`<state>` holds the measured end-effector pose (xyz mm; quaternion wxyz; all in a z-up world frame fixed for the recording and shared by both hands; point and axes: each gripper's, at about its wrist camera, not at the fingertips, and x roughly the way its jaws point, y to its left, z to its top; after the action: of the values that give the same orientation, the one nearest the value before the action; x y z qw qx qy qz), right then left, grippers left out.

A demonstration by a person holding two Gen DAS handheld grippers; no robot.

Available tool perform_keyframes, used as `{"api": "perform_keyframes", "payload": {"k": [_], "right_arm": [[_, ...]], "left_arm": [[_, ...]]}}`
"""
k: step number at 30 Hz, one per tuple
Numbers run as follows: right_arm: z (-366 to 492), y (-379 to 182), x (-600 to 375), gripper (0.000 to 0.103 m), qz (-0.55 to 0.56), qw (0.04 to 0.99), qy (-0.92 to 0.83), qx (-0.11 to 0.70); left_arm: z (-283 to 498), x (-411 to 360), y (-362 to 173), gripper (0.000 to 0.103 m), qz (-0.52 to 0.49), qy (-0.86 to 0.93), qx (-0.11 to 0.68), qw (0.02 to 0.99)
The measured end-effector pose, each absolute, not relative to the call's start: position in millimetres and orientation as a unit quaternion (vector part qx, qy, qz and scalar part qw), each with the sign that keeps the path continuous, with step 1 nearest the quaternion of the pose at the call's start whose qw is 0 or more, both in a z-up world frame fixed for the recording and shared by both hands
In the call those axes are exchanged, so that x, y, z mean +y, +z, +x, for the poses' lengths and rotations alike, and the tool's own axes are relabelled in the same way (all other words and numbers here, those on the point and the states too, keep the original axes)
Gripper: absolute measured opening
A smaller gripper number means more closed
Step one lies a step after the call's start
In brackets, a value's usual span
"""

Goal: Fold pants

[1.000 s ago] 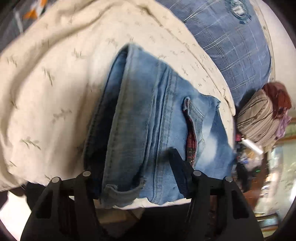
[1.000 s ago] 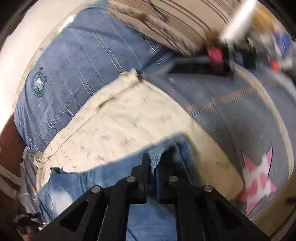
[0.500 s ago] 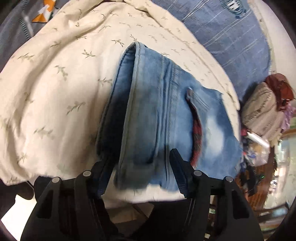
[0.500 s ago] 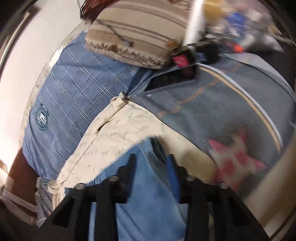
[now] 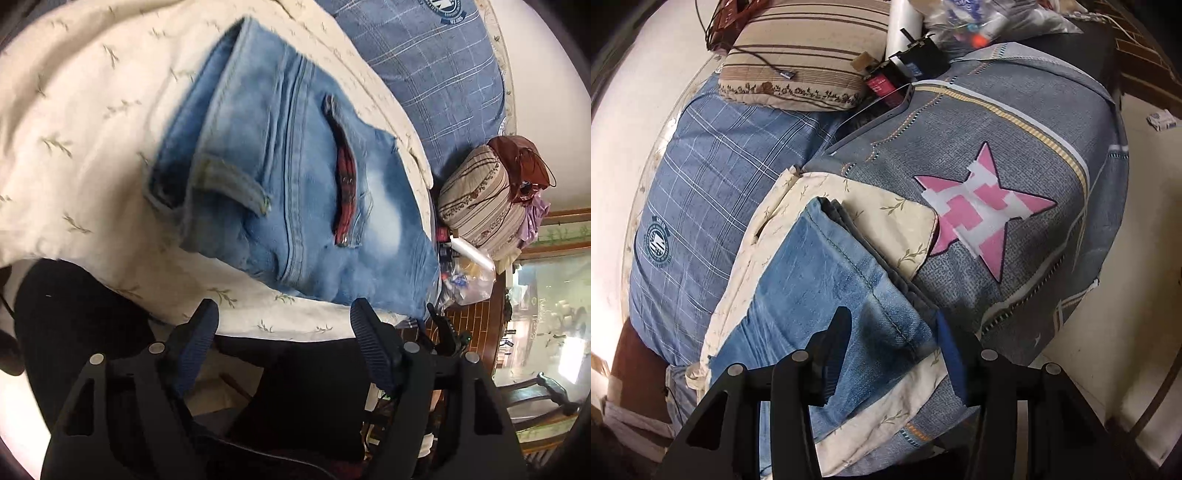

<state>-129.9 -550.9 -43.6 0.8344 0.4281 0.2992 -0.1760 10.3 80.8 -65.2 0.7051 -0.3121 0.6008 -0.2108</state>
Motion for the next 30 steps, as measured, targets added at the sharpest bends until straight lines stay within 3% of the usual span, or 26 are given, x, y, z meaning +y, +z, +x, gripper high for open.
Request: {"api": "perform_keyframes", "payload": {"k": [5, 6, 7, 9, 10, 12, 16, 19, 23, 26, 28, 30], "right_arm": [[-122.1, -49.1, -550.8, 0.056, 0.426, 0.824, -0.189, 0.321], [-118.7, -44.3, -549.9, 0.048, 0.419, 0.83, -0.189, 0.316], [-118.3, -39.1, -548.9, 0.03, 0.41, 0.837, -0.19, 0.309], [-122.4, -15.7, -543.5, 0.026, 0.386, 0.868, -0.162, 0.268], [-124.6, -8.6, -541.0, 0.025, 0.376, 0.876, -0.159, 0.258], [-123.4, -1.9, -536.8, 0.023, 0.34, 0.888, -0.167, 0.262], [-104.0, -46.6, -542.8, 0.024, 0.312, 0.85, -0.218, 0.365], [-120.5, -46.1, -541.3, 0.031, 0.338, 0.851, -0.226, 0.332], [-137.1, -14.0, -535.9, 0.032, 0.328, 0.864, -0.241, 0.297], [-133.9, 13.6, -521.0, 0.041, 0.306, 0.884, -0.221, 0.277], [-117.9, 23.8, -508.2, 0.051, 0.291, 0.893, -0.193, 0.283], [-82.0, 30.6, -482.5, 0.051, 0.268, 0.903, -0.137, 0.308]], "left_arm": [[32.0, 71.2, -72.8, 0.073, -0.327, -0.193, 0.61, 0.696], [37.1, 67.4, -70.4, 0.07, -0.322, -0.189, 0.609, 0.7], [41.7, 64.6, -65.2, 0.058, -0.316, -0.183, 0.609, 0.704], [43.7, 62.4, -50.8, 0.042, -0.308, -0.192, 0.594, 0.718], [42.4, 62.3, -44.0, 0.041, -0.297, -0.193, 0.584, 0.73], [39.6, 61.5, -35.8, 0.041, -0.269, -0.183, 0.569, 0.755], [46.5, 59.9, -70.8, 0.041, -0.238, -0.137, 0.61, 0.743], [43.0, 74.6, -86.5, 0.042, -0.292, -0.148, 0.62, 0.713], [32.0, 88.8, -67.9, 0.047, -0.263, -0.163, 0.602, 0.736], [18.8, 107.7, -53.5, 0.05, -0.262, -0.204, 0.581, 0.743], [13.9, 125.6, -45.3, 0.056, -0.272, -0.205, 0.565, 0.751], [19.8, 138.2, -38.5, 0.062, -0.273, -0.184, 0.548, 0.769]]}}
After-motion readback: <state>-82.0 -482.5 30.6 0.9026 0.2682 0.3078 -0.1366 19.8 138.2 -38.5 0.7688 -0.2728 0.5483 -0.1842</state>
